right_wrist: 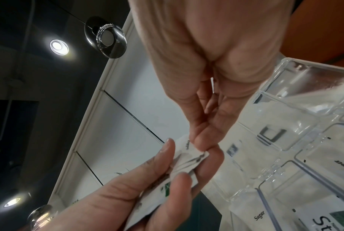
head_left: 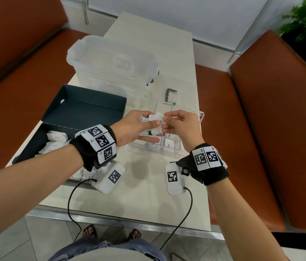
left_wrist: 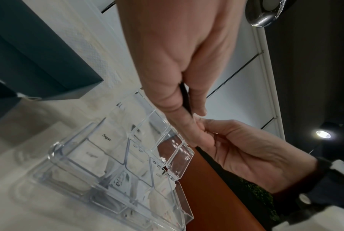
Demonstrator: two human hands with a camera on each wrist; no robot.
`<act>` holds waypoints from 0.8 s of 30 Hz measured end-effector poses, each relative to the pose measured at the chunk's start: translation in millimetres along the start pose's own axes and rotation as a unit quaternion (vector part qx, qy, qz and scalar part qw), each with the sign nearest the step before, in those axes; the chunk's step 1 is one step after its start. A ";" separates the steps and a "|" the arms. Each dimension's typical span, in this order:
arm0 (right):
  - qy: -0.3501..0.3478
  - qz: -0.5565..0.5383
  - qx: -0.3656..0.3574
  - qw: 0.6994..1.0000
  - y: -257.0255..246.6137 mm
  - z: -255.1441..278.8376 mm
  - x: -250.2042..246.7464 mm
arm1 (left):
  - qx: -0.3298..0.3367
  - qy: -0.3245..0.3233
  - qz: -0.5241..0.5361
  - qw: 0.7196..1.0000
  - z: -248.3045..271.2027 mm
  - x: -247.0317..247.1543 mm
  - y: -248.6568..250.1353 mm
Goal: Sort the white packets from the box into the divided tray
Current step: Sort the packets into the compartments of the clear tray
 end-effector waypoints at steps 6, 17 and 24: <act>-0.025 -0.002 0.005 1.000 -1.5 0.5 0.0 | -0.003 0.012 -0.005 1.000 -1.9 -1.1 -0.3; -0.027 -0.010 0.005 1.000 -4.3 -4.5 -12.5 | -0.030 0.053 0.025 0.998 -7.1 -0.9 4.2; 0.005 0.118 -0.068 0.991 -1.1 -21.9 -36.1 | -0.027 0.069 0.022 0.997 -10.6 -6.4 4.9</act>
Point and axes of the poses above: each hand's wrist, its own z-axis away from the middle knuckle, its own x-axis out of the palm, y = z × x, the point moved 1 cm from there along -z, towards the middle knuckle, and after that the axes turned 15 degrees about -x, right-handed, at the moved point
